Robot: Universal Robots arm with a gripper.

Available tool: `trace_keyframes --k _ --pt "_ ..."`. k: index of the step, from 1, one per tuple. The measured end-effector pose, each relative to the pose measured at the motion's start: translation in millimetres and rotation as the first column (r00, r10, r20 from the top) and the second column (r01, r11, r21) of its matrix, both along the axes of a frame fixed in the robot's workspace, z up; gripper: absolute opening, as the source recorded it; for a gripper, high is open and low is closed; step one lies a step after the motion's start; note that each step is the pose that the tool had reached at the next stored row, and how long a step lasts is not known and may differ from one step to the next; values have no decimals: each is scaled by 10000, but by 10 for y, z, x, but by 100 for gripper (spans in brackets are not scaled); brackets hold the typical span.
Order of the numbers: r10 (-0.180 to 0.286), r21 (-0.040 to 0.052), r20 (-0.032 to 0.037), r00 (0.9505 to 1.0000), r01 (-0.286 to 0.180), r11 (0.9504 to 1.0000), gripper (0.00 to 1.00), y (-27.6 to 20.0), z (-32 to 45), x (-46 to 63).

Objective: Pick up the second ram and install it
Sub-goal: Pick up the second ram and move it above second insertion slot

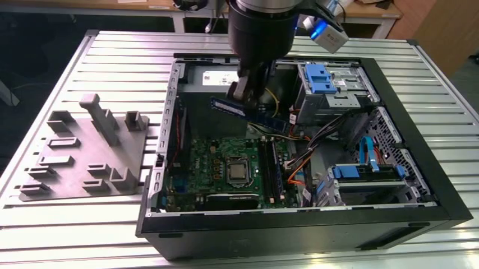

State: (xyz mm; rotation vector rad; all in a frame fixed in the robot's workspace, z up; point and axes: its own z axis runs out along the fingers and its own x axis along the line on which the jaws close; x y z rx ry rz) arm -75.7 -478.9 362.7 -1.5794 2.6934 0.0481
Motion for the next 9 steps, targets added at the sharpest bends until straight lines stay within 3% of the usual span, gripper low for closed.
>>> trace_keyframes --k 4,9 --pt "-734 0 0 9973 734 9973 11 0 -28 0" --pt "-1628 -1 0 9867 1628 9867 11 0 -60 0"
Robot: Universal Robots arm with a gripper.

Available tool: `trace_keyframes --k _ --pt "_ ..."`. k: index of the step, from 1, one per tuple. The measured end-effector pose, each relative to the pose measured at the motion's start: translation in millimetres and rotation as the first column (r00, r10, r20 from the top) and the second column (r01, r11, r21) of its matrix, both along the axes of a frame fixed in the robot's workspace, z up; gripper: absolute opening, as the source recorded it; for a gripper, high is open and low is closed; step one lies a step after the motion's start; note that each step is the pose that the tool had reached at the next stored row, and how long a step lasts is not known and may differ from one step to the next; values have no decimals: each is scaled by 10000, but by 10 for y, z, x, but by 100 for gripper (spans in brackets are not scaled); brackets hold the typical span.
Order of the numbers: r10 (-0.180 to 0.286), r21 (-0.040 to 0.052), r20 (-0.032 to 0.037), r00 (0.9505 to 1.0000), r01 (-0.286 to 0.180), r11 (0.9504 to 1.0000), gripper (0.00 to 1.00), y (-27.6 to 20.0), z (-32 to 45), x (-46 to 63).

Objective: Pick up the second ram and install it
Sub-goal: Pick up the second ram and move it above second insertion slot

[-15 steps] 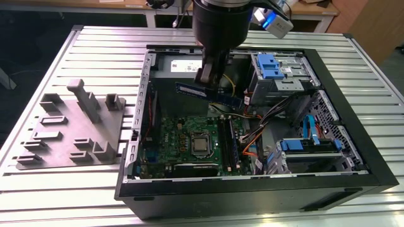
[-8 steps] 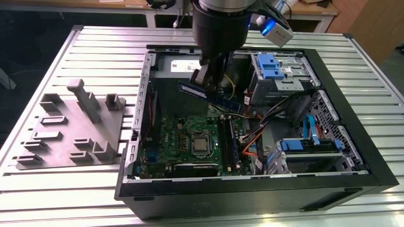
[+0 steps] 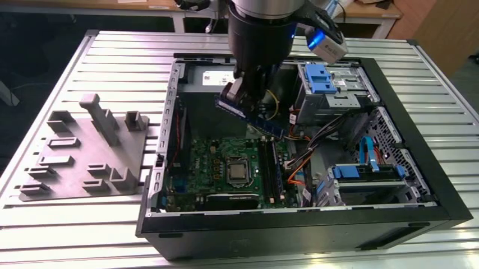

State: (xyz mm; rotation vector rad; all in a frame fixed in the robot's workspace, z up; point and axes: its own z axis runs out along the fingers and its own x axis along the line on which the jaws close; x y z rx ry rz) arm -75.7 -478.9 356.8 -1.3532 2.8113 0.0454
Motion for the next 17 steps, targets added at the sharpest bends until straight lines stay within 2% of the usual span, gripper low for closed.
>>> trace_keyframes --k 4,9,13,17 --pt "-734 0 0 9973 734 9973 11 0 -23 0" --pt "-1627 1 0 9867 1627 9867 11 0 -47 0" --pt "-2348 1 0 9720 2348 9720 11 0 -67 0" --pt "-3052 0 0 9523 3052 9523 11 0 -87 0"
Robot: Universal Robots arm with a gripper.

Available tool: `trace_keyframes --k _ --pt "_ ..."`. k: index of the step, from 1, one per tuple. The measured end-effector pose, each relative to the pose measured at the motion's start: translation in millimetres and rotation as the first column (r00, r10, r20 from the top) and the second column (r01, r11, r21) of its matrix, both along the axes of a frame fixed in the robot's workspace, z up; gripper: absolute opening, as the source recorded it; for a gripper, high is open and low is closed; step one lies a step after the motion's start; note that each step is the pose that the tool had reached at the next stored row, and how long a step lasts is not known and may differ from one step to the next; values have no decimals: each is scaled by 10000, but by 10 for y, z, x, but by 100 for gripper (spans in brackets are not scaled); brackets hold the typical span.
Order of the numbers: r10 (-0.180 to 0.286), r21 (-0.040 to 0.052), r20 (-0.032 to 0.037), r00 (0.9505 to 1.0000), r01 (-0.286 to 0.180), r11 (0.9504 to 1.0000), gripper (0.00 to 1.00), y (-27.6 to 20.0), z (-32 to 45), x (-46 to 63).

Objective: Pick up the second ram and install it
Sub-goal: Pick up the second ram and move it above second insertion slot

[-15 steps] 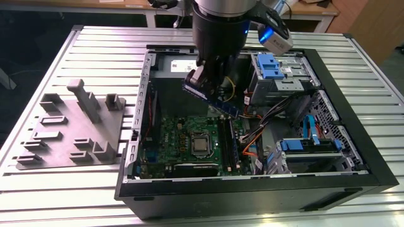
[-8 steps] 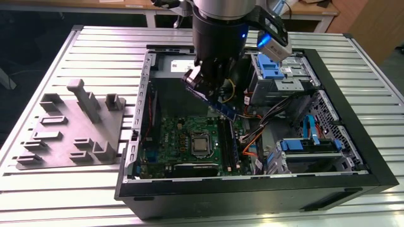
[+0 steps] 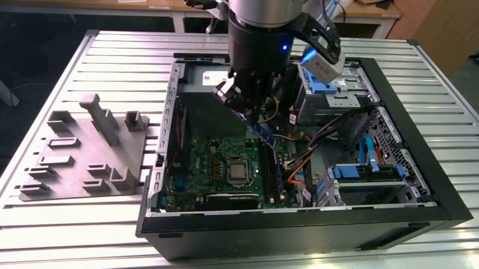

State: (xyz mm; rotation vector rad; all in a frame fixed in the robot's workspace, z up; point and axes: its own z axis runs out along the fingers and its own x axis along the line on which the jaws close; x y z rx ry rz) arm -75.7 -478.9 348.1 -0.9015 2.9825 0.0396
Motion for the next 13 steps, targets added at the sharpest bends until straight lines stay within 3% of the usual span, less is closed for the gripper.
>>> trace_keyframes --k 3,6,10,13 --pt "-539 1 0 9985 539 9985 11 0 -14 0" --pt "-1092 0 0 9940 1092 9940 11 0 -28 0" --pt "-1804 1 0 9836 1804 9836 11 0 -47 0" --pt "-2342 0 0 9722 2342 9722 11 0 -60 0"
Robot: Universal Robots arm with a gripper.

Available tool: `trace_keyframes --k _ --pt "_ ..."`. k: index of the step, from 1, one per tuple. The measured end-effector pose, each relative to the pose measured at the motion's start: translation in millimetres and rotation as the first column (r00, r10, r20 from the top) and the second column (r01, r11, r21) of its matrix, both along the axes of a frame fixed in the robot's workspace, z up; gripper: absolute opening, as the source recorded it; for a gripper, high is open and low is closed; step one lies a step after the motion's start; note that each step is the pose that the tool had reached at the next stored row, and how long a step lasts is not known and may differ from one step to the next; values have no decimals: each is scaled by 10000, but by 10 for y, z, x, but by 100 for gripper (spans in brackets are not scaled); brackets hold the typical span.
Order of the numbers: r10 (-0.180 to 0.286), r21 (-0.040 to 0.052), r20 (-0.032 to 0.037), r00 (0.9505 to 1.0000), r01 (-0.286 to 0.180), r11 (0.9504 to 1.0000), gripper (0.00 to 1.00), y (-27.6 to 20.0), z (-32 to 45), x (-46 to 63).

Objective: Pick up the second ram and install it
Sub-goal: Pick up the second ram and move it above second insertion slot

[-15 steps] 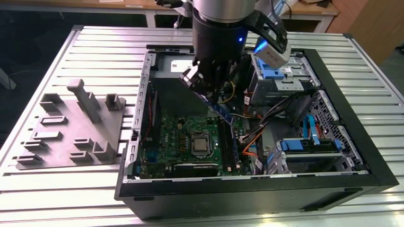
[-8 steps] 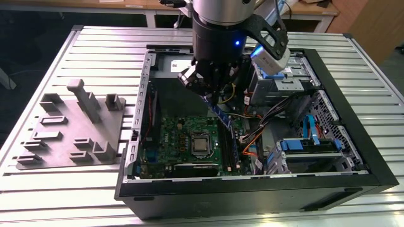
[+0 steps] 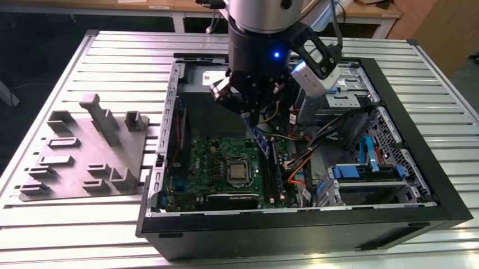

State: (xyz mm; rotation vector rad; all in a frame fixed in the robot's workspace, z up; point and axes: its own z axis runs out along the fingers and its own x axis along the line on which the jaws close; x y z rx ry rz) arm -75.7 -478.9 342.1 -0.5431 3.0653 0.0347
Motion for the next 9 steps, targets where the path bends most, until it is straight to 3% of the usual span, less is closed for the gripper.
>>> trace_keyframes --k 5,9 --pt "-898 0 0 9960 898 9960 11 0 -19 0" --pt "-1628 0 0 9867 1628 9867 11 0 -34 0"
